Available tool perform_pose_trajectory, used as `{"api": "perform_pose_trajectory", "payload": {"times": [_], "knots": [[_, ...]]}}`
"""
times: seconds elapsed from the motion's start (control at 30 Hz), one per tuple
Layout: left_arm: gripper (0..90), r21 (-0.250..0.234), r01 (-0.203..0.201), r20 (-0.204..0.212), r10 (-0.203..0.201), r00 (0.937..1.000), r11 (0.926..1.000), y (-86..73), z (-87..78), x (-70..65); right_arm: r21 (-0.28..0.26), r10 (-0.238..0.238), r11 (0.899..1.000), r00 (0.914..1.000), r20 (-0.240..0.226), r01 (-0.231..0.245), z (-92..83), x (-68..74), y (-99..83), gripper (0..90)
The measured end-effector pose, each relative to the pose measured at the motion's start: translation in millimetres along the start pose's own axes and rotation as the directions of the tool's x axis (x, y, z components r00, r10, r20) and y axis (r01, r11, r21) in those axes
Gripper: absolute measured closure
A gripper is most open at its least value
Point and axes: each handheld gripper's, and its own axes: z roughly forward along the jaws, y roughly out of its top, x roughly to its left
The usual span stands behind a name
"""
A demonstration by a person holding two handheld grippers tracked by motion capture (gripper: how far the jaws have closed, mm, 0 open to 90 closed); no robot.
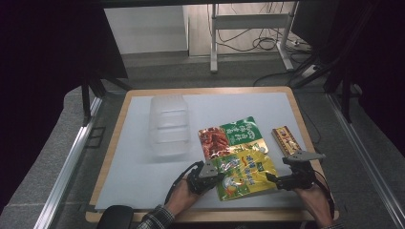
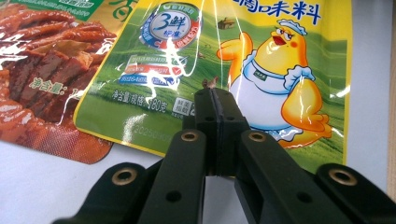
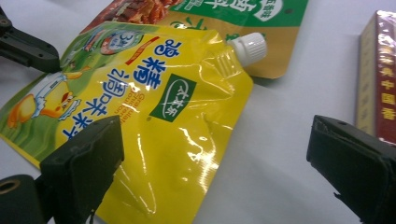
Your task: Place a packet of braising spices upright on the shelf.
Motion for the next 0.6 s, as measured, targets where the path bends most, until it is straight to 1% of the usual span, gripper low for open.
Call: {"api": "perform_pose_trajectory", "payload": {"times": [0.17, 0.27, 0.3, 0.33, 0.37, 0.4, 0.43, 0.47, 0.57, 0.6], "knots": [[90.0, 0.008, 0.001, -0.004, -0.001, 1.0, 1.0, -0.7, -1.0, -0.7, 0.011, 0.019, 1.0, 0.9992, -0.036, -0.018, 3.9, 1.7, -0.7, 3.8], [90.0, 0.02, 0.009, 0.0, -0.009, 1.0, 0.9998, -1.9, -2.3, -0.1, 0.022, 0.023, 1.0, 0.9983, -0.054, -0.021, 7.2, 2.7, -1.4, 3.8], [90.0, 0.039, -0.001, -0.005, 0.002, 1.0, 0.9993, -2.0, -2.3, -0.7, 0.025, 0.024, 0.999, 0.998, -0.059, -0.023, 8.0, 2.9, -1.5, 3.8], [90.0, 0.042, -0.005, -0.008, 0.006, 1.0, 0.9991, -3.5, -3.6, -1.2, 0.031, 0.036, 0.999, 0.9964, -0.077, -0.034, 10.3, 3.2, -1.8, 3.8], [90.0, 0.047, 0.003, -0.001, -0.003, 1.0, 0.9989, -5.3, -5.3, -0.3, 0.031, 0.036, 0.999, 0.9964, -0.077, -0.034, 10.3, 3.2, -1.8, 3.8], [90.0, 0.048, 0.004, 0.001, -0.004, 1.0, 0.9988, -7.3, -7.1, 0.1, 0.037, 0.058, 0.998, 0.9927, -0.105, -0.055, 13.1, 3.1, -1.9, 3.8], [90.0, 0.05, 0.005, 0.002, -0.005, 1.0, 0.9987, -7.7, -7.7, 0.1, 0.037, 0.058, 0.998, 0.9927, -0.105, -0.055, 13.1, 3.1, -1.9, 3.8], [90.0, 0.051, 0.001, 0.0, -0.001, 1.0, 0.9987, -7.6, -7.7, -0.1, 0.041, 0.068, 0.997, 0.9908, -0.117, -0.064, 14.1, 3.2, -1.9, 3.8], [90.0, 0.051, 0.005, 0.005, -0.005, 1.0, 0.9987, -7.6, -7.6, 0.5, 0.052, 0.095, 0.995, 0.9825, -0.16, -0.088, 19.1, 3.4, -2.0, 3.9], [90.0, 0.046, 0.016, 0.006, -0.016, 0.9999, 0.9988, -7.6, -7.3, 0.3, 0.057, 0.102, 0.994, 0.9799, -0.172, -0.093, 20.9, 3.9, -2.0, 3.9]]}}
